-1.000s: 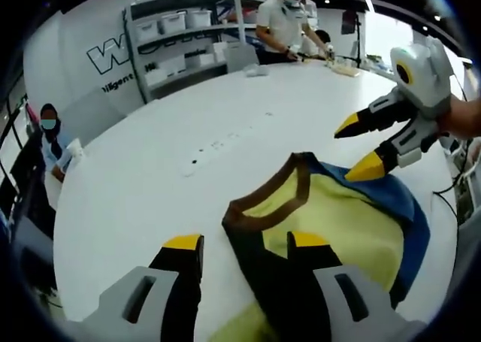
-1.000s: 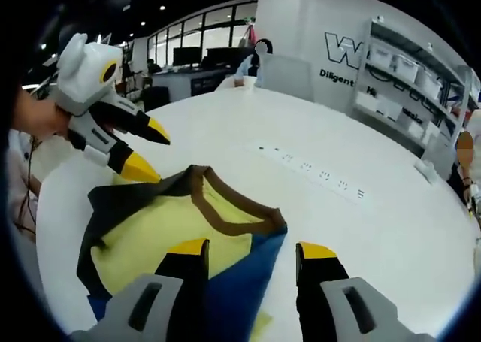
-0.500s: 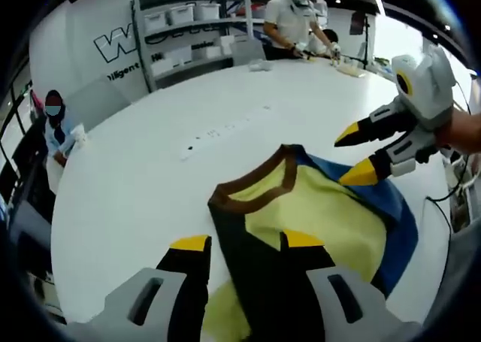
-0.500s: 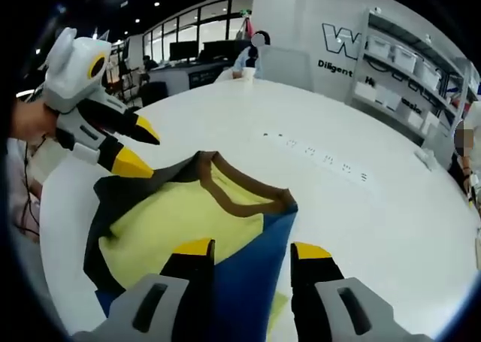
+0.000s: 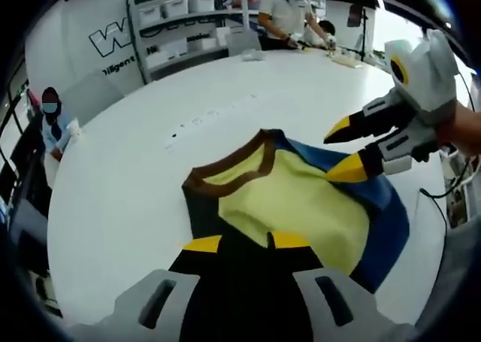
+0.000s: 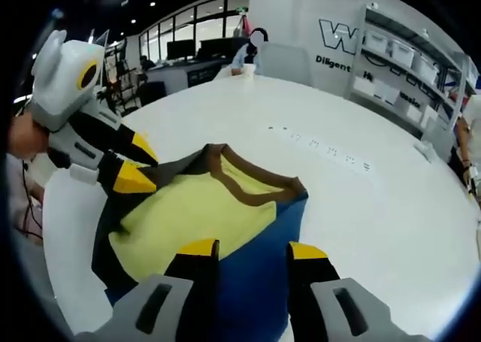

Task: Fold the garment on the visible template until the final outline fits inside the template.

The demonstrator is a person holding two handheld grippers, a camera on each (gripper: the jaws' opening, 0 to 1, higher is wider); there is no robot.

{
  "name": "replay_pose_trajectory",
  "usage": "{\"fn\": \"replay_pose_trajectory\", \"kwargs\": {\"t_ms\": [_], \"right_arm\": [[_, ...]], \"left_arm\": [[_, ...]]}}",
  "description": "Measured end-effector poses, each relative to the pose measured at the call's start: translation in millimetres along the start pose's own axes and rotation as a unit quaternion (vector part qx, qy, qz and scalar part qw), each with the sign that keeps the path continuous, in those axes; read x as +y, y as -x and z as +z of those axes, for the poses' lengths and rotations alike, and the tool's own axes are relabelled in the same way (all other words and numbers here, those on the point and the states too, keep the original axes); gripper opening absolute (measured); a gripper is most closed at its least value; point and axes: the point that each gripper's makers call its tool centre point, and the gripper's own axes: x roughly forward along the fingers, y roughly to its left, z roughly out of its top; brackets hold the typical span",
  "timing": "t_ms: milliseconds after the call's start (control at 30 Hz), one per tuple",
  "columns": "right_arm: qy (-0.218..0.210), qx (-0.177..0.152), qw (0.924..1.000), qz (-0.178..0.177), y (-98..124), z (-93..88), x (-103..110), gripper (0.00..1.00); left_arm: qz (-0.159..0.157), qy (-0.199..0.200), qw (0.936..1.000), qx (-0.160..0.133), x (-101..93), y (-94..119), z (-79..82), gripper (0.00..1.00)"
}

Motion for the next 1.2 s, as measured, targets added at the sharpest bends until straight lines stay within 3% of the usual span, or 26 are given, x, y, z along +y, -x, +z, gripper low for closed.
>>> {"fn": "replay_pose_trajectory", "kwargs": {"t_ms": [200,367,533,733,900,1000,1100,1200], "right_arm": [[0.007,0.006,1.0,0.003,0,-3.0,8,0.29],[0.006,0.016,0.9998,0.003,0,-7.7,10,0.25],[0.01,0.025,0.9996,0.005,0,-12.0,11,0.17],[0.014,0.038,0.9991,0.008,-1,-17.6,12,0.0],[0.011,0.039,0.9992,0.009,0,-17.3,13,0.0],[0.011,0.032,0.9994,0.008,1,-14.2,12,0.0],[0.011,0.028,0.9995,0.005,2,-12.7,9,0.02],[0.004,0.024,0.9997,0.003,5,-11.9,7,0.02]], "left_arm": [[-0.003,0.003,0.9999,0.01,-10.4,-3,-7.0,0.28],[-0.002,0.001,0.9996,0.029,-10.3,-5,-18.2,0.22],[-0.008,0.018,0.9991,0.039,-7.0,-2,-25.4,0.08],[-0.017,0.041,0.998,0.045,-7.5,-2,-29.5,0.07],[-0.019,0.043,0.998,0.042,-9.2,0,-28.8,0.07],[-0.017,0.007,0.9994,0.029,-15.4,2,-25.3,0.13],[-0.006,0.003,0.9998,0.019,-19.9,4,-23.9,0.35],[0.0,0.018,0.9996,0.022,-19.5,4,-26.8,0.35]]}}
